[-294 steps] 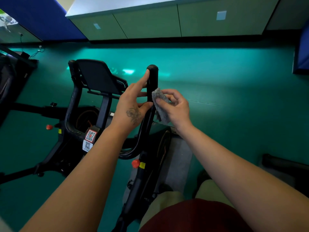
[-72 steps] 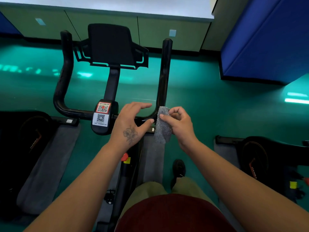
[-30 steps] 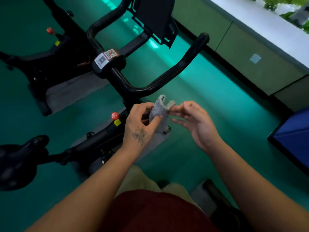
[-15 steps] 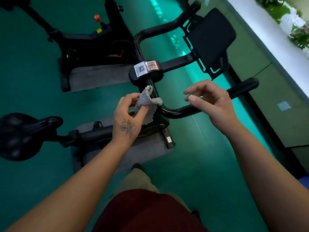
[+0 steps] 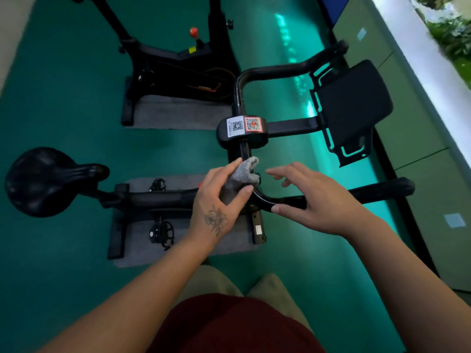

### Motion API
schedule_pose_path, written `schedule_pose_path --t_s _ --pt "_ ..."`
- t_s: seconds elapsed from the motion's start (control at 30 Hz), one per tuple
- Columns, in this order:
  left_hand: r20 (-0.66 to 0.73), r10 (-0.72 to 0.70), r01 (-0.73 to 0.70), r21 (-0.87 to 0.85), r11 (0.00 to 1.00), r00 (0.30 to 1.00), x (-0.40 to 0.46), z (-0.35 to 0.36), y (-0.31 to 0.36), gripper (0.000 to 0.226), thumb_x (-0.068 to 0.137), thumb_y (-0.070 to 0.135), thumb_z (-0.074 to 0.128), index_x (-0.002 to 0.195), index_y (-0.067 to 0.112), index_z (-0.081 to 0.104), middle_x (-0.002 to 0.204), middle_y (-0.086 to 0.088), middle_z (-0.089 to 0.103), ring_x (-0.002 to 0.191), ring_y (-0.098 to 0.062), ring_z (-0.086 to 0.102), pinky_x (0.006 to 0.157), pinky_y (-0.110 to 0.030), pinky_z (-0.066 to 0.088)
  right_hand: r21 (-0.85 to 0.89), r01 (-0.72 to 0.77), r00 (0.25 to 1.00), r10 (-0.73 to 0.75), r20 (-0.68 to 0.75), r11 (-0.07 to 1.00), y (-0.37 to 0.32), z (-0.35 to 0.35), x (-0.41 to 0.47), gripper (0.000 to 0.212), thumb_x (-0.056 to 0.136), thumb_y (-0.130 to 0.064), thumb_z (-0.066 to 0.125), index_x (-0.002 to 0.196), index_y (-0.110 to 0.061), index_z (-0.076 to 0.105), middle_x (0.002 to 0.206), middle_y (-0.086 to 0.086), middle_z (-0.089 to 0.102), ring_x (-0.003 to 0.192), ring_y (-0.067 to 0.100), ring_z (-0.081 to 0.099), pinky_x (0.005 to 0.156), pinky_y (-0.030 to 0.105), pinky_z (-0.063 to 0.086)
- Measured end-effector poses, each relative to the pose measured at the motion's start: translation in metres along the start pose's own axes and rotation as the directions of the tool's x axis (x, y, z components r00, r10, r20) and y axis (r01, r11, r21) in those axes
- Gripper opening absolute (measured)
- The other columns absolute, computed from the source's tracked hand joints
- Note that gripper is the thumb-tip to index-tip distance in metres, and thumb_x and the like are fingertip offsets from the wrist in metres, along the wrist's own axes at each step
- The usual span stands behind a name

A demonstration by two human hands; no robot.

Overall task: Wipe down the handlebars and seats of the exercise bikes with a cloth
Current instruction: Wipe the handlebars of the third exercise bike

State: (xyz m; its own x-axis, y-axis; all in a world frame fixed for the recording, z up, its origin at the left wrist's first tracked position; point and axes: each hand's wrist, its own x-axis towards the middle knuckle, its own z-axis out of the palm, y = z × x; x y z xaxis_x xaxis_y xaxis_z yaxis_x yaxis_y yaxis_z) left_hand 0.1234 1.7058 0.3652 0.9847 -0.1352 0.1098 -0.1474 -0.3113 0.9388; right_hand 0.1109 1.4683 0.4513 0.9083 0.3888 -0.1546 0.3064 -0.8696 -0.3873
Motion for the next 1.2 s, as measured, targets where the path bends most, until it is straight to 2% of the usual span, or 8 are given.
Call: schedule_pose_path --t_s 0.2,0.43,0.5,0.63,0.73,0.9,1.07,1.2 --pt "-0.186 -0.128 0.123 -0.04 0.992 0.974 -0.016 0.023 0.02 0.035 0.106 0.048 0.055 0.13 0.03 0.073 0.122 0.009 0.065 0.116 -0.001 0.061 0.097 -0.011 0.043 -0.023 0.114 0.993 -0.113 0.046 0.993 0.028 -0.01 -0.009 0.066 0.094 -0.067 0.06 0.152 -0.043 0.038 0.131 -0.017 0.053 0.11 0.005 0.062 0.088 0.036 0.054" --pt "-0.411 -0.305 0.263 -0.156 0.952 0.859 -0.03 0.058 0.03 0.005 0.095 0.032 0.08 0.099 0.03 0.079 0.114 0.001 0.072 0.108 -0.011 0.066 0.101 -0.037 0.053 -0.114 0.232 0.972 -0.224 0.075 0.966 0.061 -0.019 -0.027 0.068 0.093 -0.08 0.042 0.152 -0.047 0.034 0.132 -0.015 0.054 0.106 0.017 0.067 0.085 0.041 0.056" --pt "-0.426 -0.328 0.272 -0.188 0.944 0.843 -0.032 0.064 0.029 0.015 0.09 0.034 0.082 0.103 0.031 0.074 0.116 0.0 0.072 0.108 -0.016 0.067 0.096 -0.04 0.057 -0.127 0.238 0.97 -0.229 0.079 0.963 0.069 -0.021 -0.031 0.07 0.092 -0.081 0.04 0.151 -0.044 0.035 0.131 -0.014 0.056 0.105 0.017 0.067 0.085 0.04 0.056" --pt "-0.439 -0.443 0.334 -0.306 0.892 0.781 -0.033 0.073 0.032 0.045 0.087 0.034 0.086 0.124 0.03 0.062 0.123 -0.002 0.067 0.107 -0.014 0.068 0.086 -0.028 0.06 -0.172 0.242 0.969 -0.229 0.091 0.955 0.077 -0.023 -0.037 0.069 0.094 -0.078 0.045 0.152 -0.04 0.037 0.131 -0.011 0.057 0.106 0.019 0.066 0.088 0.036 0.051" --pt "-0.44 -0.467 0.358 -0.311 0.88 0.767 -0.034 0.076 0.033 0.044 0.089 0.034 0.085 0.128 0.024 0.066 0.119 0.004 0.07 0.102 -0.009 0.069 0.08 -0.02 0.058 -0.24 0.243 0.969 -0.223 0.108 0.94 0.072 -0.023 -0.038 0.071 0.094 -0.076 0.045 0.153 -0.037 0.04 0.131 -0.009 0.058 0.104 0.021 0.064 0.085 0.035 0.044" --pt "-0.377 -0.479 0.336 -0.386 0.859 0.793 -0.037 0.073 0.025 0.041 0.079 0.047 0.086 0.118 0.041 0.072 0.12 0.009 0.073 0.11 -0.013 0.072 0.09 -0.05 0.064 -0.301 0.217 0.972 -0.178 0.153 0.929 0.067 -0.022 -0.032 0.073 0.095 -0.078 0.044 0.155 -0.037 0.037 0.134 -0.008 0.056 0.109 0.021 0.063 0.09 0.037 0.047" --pt "-0.341 -0.473 0.297 -0.457 0.839 0.812 -0.033 0.07 0.015 0.05 0.081 0.031 0.089 0.128 0.025 0.072 0.123 0.0 0.074 0.114 -0.019 0.073 0.091 -0.052 0.064 -0.327 0.19 0.976 -0.143 0.164 0.926 0.065 -0.015 -0.029 0.065 0.096 -0.074 0.047 0.15 -0.037 0.043 0.125 -0.009 0.059 0.101 0.02 0.066 0.08 0.037 0.052" --pt "-0.315 -0.485 0.29 -0.503 0.814 0.816 -0.026 0.067 0.012 0.05 0.086 0.02 0.089 0.132 0.019 0.072 0.124 -0.001 0.074 0.114 -0.015 0.073 0.093 -0.049 0.064 -0.356 0.167 0.98 -0.117 0.159 0.92 0.064 -0.01 -0.026 0.059 0.096 -0.071 0.046 0.145 -0.038 0.047 0.118 -0.012 0.061 0.094 0.018 0.068 0.069 0.033 0.05"
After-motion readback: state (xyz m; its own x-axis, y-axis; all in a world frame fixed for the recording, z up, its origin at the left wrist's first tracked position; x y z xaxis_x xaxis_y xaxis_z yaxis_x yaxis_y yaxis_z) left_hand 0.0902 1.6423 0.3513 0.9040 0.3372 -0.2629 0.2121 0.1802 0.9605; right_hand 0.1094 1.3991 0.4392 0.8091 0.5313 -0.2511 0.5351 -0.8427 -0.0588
